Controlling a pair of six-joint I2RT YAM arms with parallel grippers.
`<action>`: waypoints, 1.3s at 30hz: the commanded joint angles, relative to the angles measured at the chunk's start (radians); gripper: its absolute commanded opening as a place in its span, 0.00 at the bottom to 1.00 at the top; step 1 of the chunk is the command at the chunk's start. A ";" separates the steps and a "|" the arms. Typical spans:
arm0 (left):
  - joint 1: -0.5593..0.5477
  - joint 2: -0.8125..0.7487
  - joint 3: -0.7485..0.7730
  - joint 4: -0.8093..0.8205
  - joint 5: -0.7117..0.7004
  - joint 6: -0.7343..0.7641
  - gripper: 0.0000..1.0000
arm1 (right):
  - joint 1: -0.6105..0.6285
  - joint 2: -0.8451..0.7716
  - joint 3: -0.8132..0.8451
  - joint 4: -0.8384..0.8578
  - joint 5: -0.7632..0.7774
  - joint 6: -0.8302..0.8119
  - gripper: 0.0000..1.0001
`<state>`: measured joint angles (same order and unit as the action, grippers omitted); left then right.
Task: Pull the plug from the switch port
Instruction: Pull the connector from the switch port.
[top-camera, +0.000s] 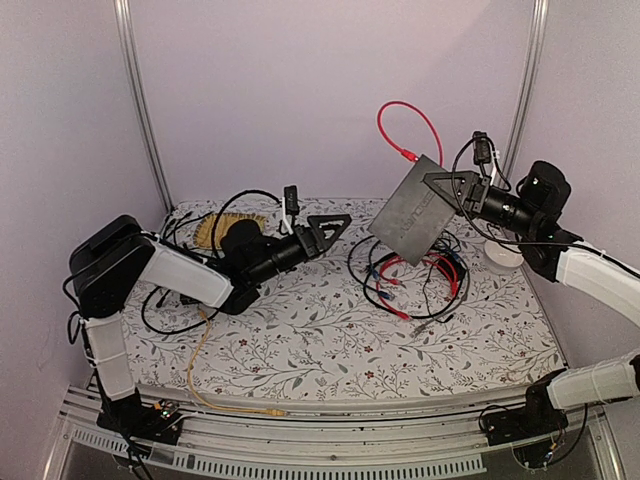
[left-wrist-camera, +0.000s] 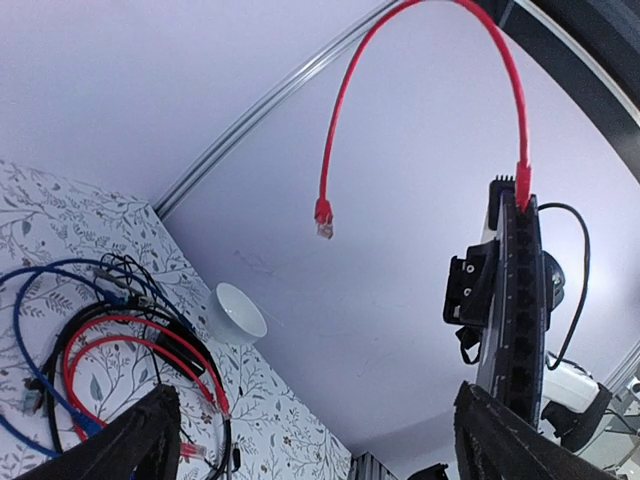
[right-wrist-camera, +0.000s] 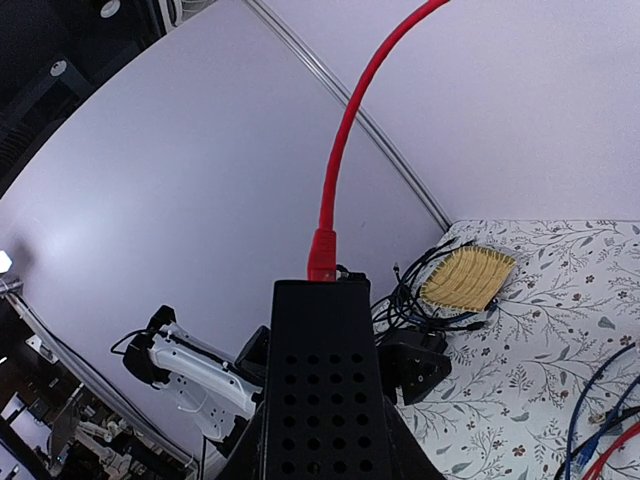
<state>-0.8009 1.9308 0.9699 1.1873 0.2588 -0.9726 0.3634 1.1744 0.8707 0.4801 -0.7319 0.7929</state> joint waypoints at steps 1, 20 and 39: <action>0.020 -0.029 0.003 0.157 -0.011 0.034 0.94 | 0.033 0.021 0.047 0.115 0.018 0.014 0.02; 0.068 0.026 0.155 0.224 0.189 0.000 0.66 | 0.119 0.174 0.051 0.279 0.028 0.096 0.01; 0.065 0.154 0.321 0.167 0.256 -0.056 0.61 | 0.141 0.270 0.056 0.360 0.018 0.118 0.01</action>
<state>-0.7383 2.0693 1.2537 1.3617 0.4904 -1.0210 0.4973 1.4448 0.8780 0.7147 -0.7139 0.8875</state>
